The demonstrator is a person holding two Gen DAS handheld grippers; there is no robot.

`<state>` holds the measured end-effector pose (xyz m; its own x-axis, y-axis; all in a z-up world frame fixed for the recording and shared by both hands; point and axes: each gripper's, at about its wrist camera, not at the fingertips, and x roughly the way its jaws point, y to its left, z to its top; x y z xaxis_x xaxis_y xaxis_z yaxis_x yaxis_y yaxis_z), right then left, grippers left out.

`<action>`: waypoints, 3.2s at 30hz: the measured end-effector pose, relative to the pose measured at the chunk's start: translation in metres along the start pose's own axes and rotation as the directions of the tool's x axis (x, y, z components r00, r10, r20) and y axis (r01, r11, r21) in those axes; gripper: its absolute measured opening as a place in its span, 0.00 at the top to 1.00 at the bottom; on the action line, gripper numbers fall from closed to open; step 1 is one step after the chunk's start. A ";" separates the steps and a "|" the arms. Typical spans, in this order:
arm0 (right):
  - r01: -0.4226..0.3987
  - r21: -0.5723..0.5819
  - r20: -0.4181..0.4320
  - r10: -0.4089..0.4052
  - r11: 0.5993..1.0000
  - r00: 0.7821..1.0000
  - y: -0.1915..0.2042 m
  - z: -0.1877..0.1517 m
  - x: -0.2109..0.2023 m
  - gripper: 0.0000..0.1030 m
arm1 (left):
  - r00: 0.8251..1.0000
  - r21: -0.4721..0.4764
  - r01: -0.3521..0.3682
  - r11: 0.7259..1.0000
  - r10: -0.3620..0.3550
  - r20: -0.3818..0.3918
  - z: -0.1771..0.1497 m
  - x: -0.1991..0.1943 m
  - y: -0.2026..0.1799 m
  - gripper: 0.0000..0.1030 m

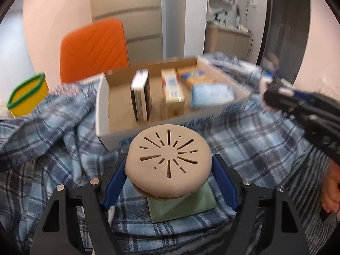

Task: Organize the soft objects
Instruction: 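Grasp the beige round puck with the left tool while the right tool holds the earbud item, then lower the puck into the box with the left tool while the right tool lowers the earbud item, then open both tools and lift them away from the box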

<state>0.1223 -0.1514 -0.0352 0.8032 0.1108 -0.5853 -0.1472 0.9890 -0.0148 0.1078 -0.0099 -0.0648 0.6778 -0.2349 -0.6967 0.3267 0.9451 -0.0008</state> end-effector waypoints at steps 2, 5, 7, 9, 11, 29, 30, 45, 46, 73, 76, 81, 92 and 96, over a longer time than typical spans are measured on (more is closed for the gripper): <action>-0.002 0.002 0.013 0.002 1.000 1.000 0.000 0.000 -0.003 0.71 | 0.997 -0.003 0.006 1.000 -0.006 0.080 -0.001 -0.015 0.001 0.26; -0.020 0.015 0.067 0.019 1.000 0.998 -0.002 0.001 -0.013 0.71 | 0.978 -0.003 0.011 1.000 -0.010 0.208 -0.005 -0.041 0.002 0.26; -0.029 0.017 0.131 0.026 0.999 0.991 -0.001 0.001 -0.025 0.71 | 0.957 0.005 0.001 1.000 -0.002 0.290 -0.008 -0.056 0.001 0.26; -0.040 0.008 0.186 0.038 0.999 0.982 0.001 0.002 -0.035 0.71 | 0.935 0.009 -0.012 1.000 0.007 0.355 -0.011 -0.069 -0.001 0.26; -0.047 -0.008 0.226 0.047 0.999 0.973 0.005 0.001 -0.043 0.71 | 0.916 0.003 -0.026 1.000 0.022 0.401 -0.012 -0.078 0.000 0.26; 0.012 -0.026 0.355 -0.002 1.000 0.935 0.020 0.058 -0.077 0.71 | 0.864 -0.136 -0.164 0.977 0.209 0.459 0.060 -0.098 0.012 0.25; 0.027 -0.021 0.371 -0.017 0.999 0.928 0.019 0.067 -0.077 0.71 | 0.866 -0.156 -0.165 0.974 0.219 0.450 0.070 -0.095 0.017 0.25; 0.054 0.064 0.280 -0.070 0.997 0.957 0.006 0.118 0.052 0.71 | 0.999 -0.392 -0.052 0.919 0.054 -0.006 0.119 0.057 0.100 0.25; 0.067 0.054 0.247 -0.078 0.996 0.966 0.005 0.114 0.063 0.71 | 0.998 -0.417 -0.056 0.907 0.048 -0.032 0.113 0.063 0.104 0.25; -0.034 0.055 0.067 0.031 0.998 0.997 0.000 0.091 0.110 0.71 | 1.000 -0.235 0.003 0.972 0.001 0.016 0.110 0.059 0.065 0.06; -0.039 0.062 0.062 0.035 0.997 0.997 -0.003 0.092 0.110 0.71 | 0.999 -0.233 -0.014 0.972 0.024 0.041 0.109 0.055 0.065 0.06; -0.055 0.055 0.050 0.053 0.997 0.997 -0.001 0.091 0.112 0.71 | 0.996 -0.217 -0.030 0.976 0.048 0.080 0.109 0.046 0.064 0.06; -0.059 0.075 0.030 0.057 0.995 0.998 -0.004 0.090 0.116 0.41 | 0.987 -0.214 -0.056 0.975 0.087 0.136 0.108 0.031 0.066 0.06; -0.043 0.074 0.053 0.039 0.996 0.998 -0.006 0.094 0.107 0.41 | 0.974 -0.195 -0.061 0.979 0.102 0.204 0.111 0.005 0.059 0.06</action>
<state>0.2630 -0.1360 -0.0214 0.8265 0.1547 -0.5412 -0.1388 0.9878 0.0703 0.2038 0.0190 0.0110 0.8276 -0.1791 -0.5319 0.1500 0.9838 -0.0978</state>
